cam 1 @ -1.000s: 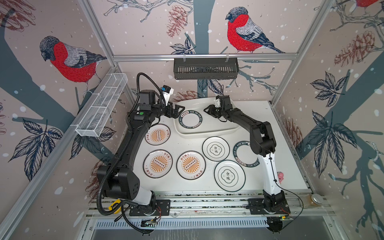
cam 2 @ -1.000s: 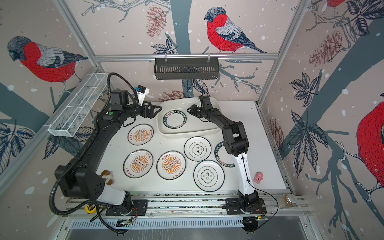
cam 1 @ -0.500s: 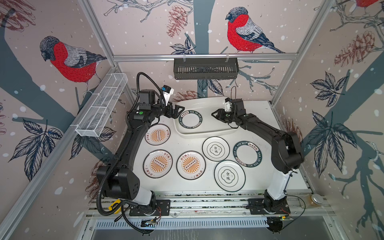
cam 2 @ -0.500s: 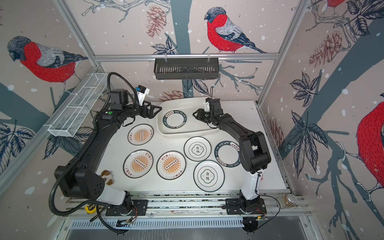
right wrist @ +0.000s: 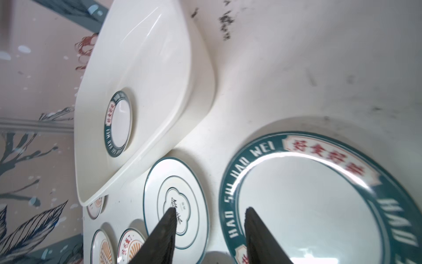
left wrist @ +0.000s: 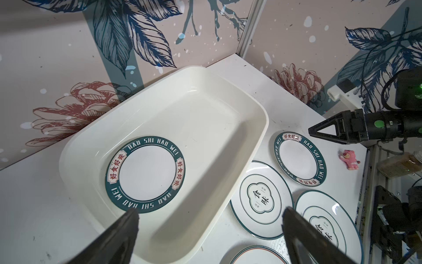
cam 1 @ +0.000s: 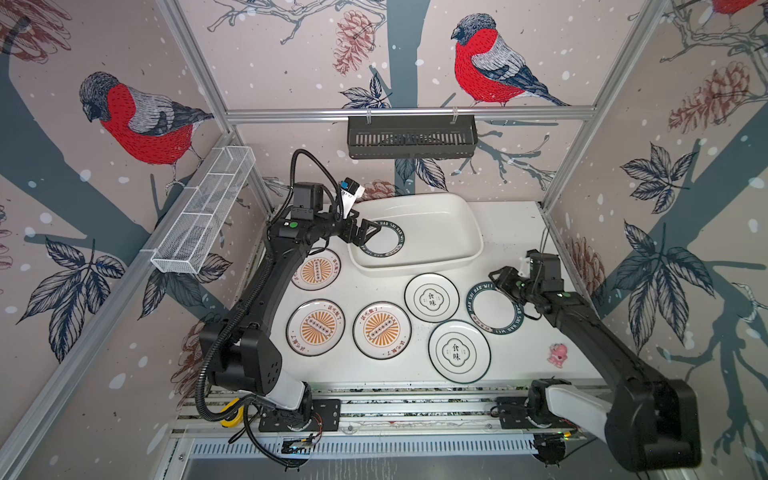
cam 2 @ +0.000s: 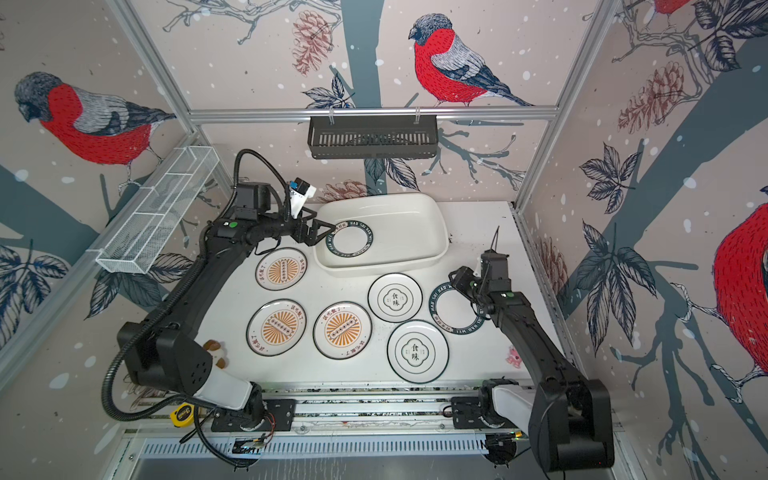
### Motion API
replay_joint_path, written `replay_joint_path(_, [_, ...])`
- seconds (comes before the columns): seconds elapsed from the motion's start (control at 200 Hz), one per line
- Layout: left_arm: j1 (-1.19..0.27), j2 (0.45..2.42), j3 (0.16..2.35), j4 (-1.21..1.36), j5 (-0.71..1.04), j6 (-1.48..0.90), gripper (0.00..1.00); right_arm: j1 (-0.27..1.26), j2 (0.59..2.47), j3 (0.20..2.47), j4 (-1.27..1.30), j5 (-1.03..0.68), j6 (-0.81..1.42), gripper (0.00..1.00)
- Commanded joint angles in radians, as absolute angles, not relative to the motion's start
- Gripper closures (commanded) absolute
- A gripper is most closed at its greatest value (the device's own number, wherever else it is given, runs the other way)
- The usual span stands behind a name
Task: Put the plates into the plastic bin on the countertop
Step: 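Move the right gripper to the next green-rimmed plate and grip its rim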
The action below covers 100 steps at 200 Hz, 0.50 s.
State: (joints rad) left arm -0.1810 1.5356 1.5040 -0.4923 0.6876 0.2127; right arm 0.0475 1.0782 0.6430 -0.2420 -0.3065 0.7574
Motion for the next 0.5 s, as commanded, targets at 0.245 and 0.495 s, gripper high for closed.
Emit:
replay_joint_path(0.245, [-0.208, 1.564, 1.526, -0.525, 0.767, 0.248, 0.03, -0.087, 0.914, 0.514, -0.519, -0.260, 0.733, 0.47])
replay_joint_path(0.495, [-0.217, 1.572, 1.524, -0.518, 0.770, 0.245, 0.03, -0.119, 0.898, 0.428, -0.547, -0.328, 0.752, 0.47])
